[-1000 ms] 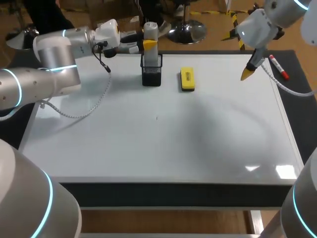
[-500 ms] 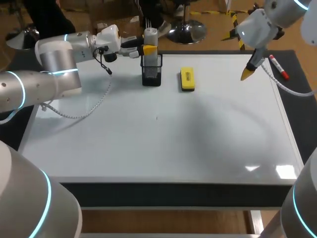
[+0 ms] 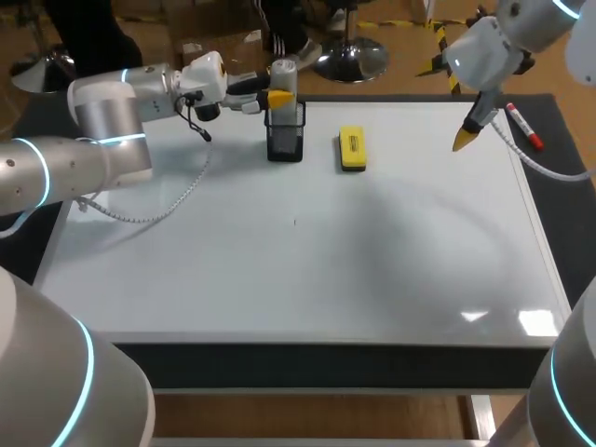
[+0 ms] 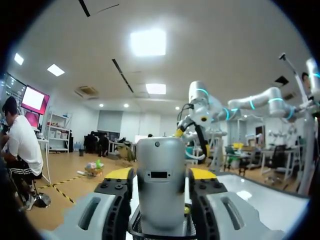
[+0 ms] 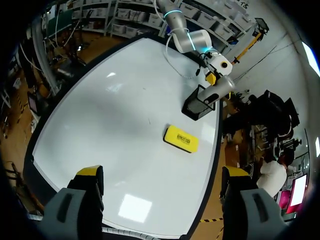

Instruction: Pick up the inspection probe, press it on each red-marked spot on the whiteboard one by one, put down the probe, pick up the eraser, and wipe off all the red marks.

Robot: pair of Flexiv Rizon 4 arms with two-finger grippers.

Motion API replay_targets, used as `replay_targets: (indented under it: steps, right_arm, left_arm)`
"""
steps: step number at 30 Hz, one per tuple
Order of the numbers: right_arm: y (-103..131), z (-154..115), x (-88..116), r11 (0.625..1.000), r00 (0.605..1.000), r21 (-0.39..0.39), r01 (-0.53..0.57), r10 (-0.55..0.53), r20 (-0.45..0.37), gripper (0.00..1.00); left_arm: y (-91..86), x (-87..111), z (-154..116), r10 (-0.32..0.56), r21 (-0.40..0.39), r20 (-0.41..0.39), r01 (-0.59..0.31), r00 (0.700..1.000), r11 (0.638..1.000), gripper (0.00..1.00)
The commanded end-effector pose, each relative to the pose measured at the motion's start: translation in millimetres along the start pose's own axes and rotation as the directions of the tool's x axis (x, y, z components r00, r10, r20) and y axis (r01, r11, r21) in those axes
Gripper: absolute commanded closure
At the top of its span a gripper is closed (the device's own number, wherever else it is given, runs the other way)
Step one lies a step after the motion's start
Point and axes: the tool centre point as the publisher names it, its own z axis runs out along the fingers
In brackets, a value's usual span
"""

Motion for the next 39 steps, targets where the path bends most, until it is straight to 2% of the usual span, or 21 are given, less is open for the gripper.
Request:
replay_targets:
  steps: [1, 10, 17, 26, 36, 39]
  right_arm:
    - [-0.2, -0.1, -0.4, 1.0, 1.0, 0.002, 0.001, -0.001, -0.003, 0.0]
    - [-0.2, -0.1, -0.4, 1.0, 1.0, 0.002, 0.001, -0.001, -0.003, 0.0]
    - [-0.2, -0.1, -0.4, 1.0, 1.0, 0.002, 0.001, -0.001, -0.003, 0.0]
    - [-0.2, -0.1, -0.4, 1.0, 1.0, 0.002, 0.001, -0.001, -0.003, 0.0]
    - [-0.2, -0.1, -0.4, 1.0, 1.0, 0.002, 0.001, -0.001, -0.003, 0.0]
    - [-0.2, -0.1, -0.4, 1.0, 1.0, 0.002, 0.001, -0.001, -0.003, 0.0]
  left_arm:
    - [-3.2, -1.9, -4.8, 0.011, 0.005, -0.011, -0.011, 1.0, 1.0, 0.0]
    - [-19.7, -3.8, -23.7, 0.084, -0.03, 0.0, -0.084, 0.996, 0.996, 0.0]
    - [-27.0, -5.2, -47.1, 0.17, -0.141, -0.006, -0.169, 0.985, 0.976, 0.0]
    - [-22.6, -0.8, -71.0, 0.244, -0.303, -0.038, -0.244, 0.969, 0.921, 0.0]
    - [-15.5, 8.0, -91.6, 0.35, -0.49, -0.057, -0.332, 0.935, 0.806, 0.0]
    - [-14.9, 8.7, -97.4, 0.365, -0.516, -0.049, -0.336, 0.93, 0.788, 0.0]
